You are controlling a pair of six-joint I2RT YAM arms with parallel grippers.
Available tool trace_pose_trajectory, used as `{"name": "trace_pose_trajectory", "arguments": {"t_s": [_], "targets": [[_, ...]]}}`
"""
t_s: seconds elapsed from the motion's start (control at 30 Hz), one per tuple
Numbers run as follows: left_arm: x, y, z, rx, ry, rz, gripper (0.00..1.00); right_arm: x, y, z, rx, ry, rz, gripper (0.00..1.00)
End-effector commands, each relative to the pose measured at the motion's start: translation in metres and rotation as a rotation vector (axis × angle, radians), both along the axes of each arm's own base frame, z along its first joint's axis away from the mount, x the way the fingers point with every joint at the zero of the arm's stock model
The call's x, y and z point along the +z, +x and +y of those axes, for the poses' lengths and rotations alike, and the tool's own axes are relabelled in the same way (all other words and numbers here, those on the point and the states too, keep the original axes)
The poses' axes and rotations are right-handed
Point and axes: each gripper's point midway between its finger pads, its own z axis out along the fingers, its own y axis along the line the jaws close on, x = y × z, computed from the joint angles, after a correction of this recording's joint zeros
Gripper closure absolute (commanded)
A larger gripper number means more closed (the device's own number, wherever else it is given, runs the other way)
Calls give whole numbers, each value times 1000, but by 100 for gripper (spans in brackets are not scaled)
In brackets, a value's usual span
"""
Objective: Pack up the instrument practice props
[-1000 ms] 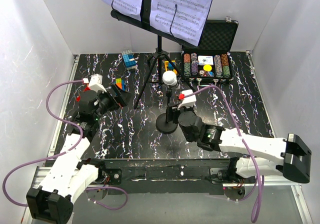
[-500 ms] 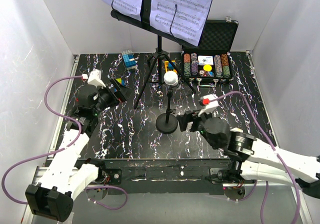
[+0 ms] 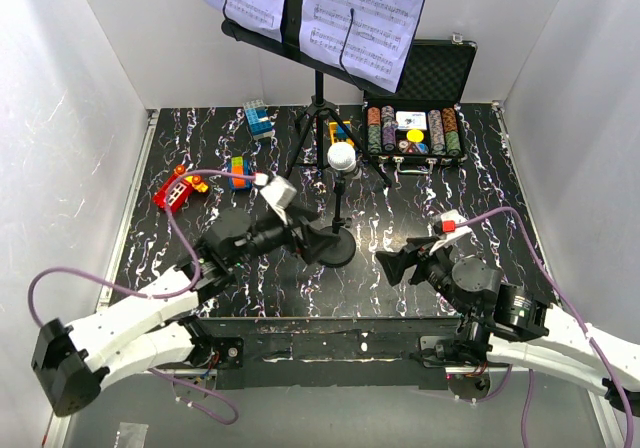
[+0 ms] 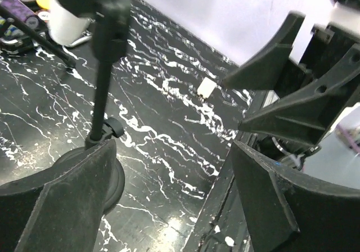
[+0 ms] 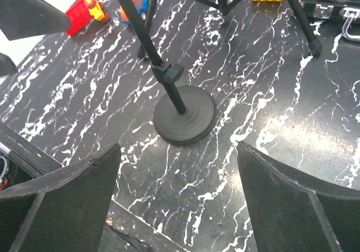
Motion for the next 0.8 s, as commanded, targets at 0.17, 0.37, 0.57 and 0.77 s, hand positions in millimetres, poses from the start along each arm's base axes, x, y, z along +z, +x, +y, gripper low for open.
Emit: {"name": "trace_pose_trajectory", "arguments": {"t_s": [0.17,0.37,0.57,0.77], "targets": [[7,33,-11,170,77,-268,27,-4,-6,-7,22,-38,12,8],[12,46,-9,238,47,-320,33,-11,-5,-10,0,-40,26,8],[5,52,-29,185,83,-332,36,-8,-2,-12,-15,-49,12,8],[3,65,-29,243,104,-350,41,-10,-2,-10,-12,-54,21,9]]}}
